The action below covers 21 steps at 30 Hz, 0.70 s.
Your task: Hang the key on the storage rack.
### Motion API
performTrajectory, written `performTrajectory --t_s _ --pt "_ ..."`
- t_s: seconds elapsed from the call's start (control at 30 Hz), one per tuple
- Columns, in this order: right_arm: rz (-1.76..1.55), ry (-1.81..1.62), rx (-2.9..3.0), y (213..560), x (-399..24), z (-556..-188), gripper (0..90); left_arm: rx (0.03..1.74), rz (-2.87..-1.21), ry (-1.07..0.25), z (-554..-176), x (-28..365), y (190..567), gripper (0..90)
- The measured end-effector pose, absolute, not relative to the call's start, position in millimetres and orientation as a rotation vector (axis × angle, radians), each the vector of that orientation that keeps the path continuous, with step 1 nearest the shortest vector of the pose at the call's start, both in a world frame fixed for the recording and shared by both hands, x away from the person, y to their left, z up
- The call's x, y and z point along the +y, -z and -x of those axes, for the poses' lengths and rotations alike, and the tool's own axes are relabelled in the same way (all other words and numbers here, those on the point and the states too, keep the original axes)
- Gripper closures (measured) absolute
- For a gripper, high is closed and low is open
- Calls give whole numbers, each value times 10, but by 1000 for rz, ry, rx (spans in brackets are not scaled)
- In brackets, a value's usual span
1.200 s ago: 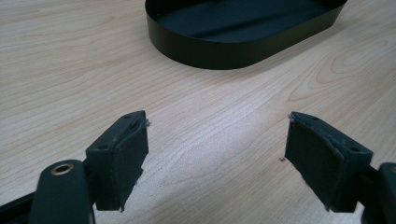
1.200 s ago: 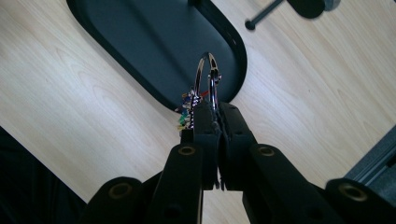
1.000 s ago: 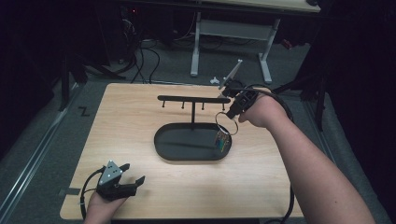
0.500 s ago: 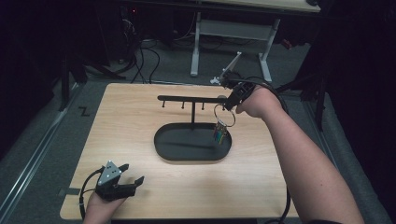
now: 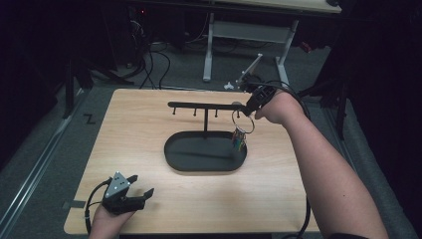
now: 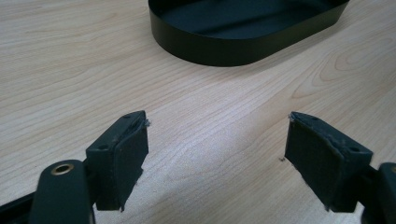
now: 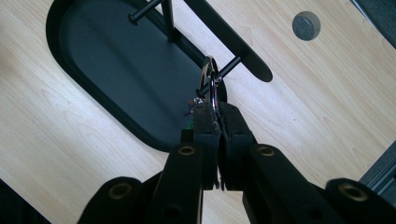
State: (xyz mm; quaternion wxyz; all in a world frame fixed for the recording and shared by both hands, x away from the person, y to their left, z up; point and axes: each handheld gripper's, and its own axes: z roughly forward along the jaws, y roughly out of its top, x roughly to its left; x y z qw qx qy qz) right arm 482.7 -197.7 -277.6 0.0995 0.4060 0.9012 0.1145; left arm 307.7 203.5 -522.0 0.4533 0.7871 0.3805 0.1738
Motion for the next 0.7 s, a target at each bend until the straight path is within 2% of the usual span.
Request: performTrajectory --t_s 0.7 --pt "-1255 -360 2678 2962 -1990 -4952 873 937 -1951 -421 -3086 2013 5226 218"
